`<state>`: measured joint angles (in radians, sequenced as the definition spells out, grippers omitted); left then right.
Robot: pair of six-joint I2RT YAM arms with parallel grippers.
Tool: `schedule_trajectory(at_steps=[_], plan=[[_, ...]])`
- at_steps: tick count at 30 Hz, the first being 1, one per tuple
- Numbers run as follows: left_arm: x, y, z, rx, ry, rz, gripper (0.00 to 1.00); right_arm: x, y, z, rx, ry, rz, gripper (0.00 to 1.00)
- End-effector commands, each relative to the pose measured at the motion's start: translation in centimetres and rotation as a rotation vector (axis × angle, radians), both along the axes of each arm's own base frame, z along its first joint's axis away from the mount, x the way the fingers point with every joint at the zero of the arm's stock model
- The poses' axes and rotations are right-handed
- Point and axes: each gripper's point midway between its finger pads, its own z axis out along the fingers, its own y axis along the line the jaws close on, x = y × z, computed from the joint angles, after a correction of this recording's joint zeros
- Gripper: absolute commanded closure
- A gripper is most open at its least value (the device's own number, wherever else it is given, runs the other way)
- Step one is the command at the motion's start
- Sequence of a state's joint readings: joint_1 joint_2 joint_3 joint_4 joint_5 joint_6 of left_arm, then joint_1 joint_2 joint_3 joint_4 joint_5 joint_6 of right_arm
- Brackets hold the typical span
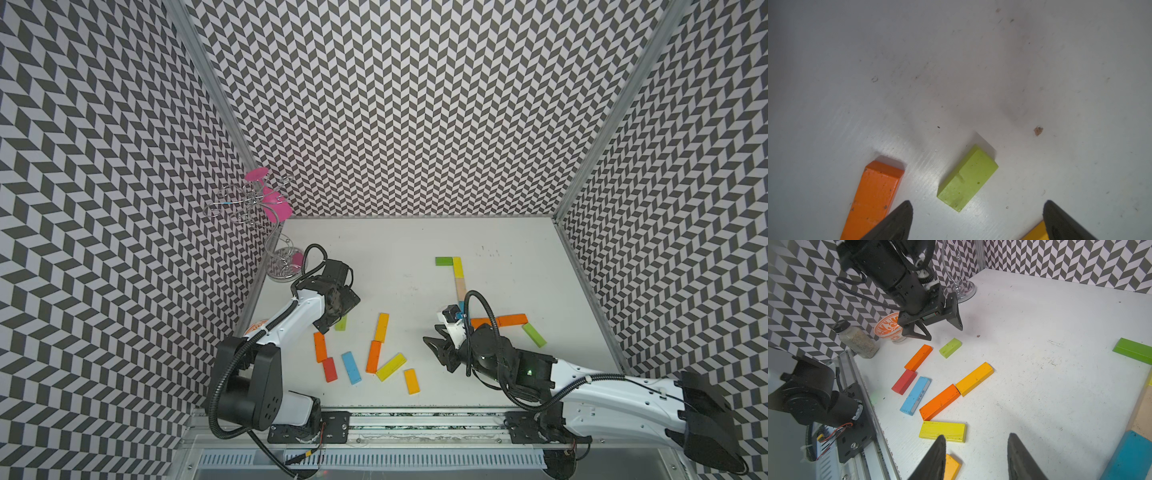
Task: Assemble a giraffe with building blocks
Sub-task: Pick up the building block from the center of the board.
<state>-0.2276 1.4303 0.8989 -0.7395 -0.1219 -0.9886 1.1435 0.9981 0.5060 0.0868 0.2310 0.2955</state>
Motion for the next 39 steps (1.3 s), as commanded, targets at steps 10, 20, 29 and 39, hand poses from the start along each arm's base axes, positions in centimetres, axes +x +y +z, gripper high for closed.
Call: schedule_trajectory(at_steps=[10, 20, 29, 39], plan=[[0.7, 1.0, -0.6, 0.094, -0.004, -0.088, 0.07, -0.3, 1.2, 0.7, 0.057, -0.006, 0.034, 0.55], [0.4, -0.6, -3.6, 0.077, 0.037, -0.248, 0.24, -0.1, 1.7, 0.6, 0.047, -0.001, 0.035, 0.56], [-0.5, -1.2, -5.1, 0.089, 0.075, -0.304, 0.55, 0.0, 1.7, 0.4, 0.043, 0.004, 0.025, 0.58], [2.0, -4.0, -4.7, -0.052, 0.067, -0.287, 0.73, 0.4, 1.0, 1.0, 0.041, -0.008, -0.012, 0.6]])
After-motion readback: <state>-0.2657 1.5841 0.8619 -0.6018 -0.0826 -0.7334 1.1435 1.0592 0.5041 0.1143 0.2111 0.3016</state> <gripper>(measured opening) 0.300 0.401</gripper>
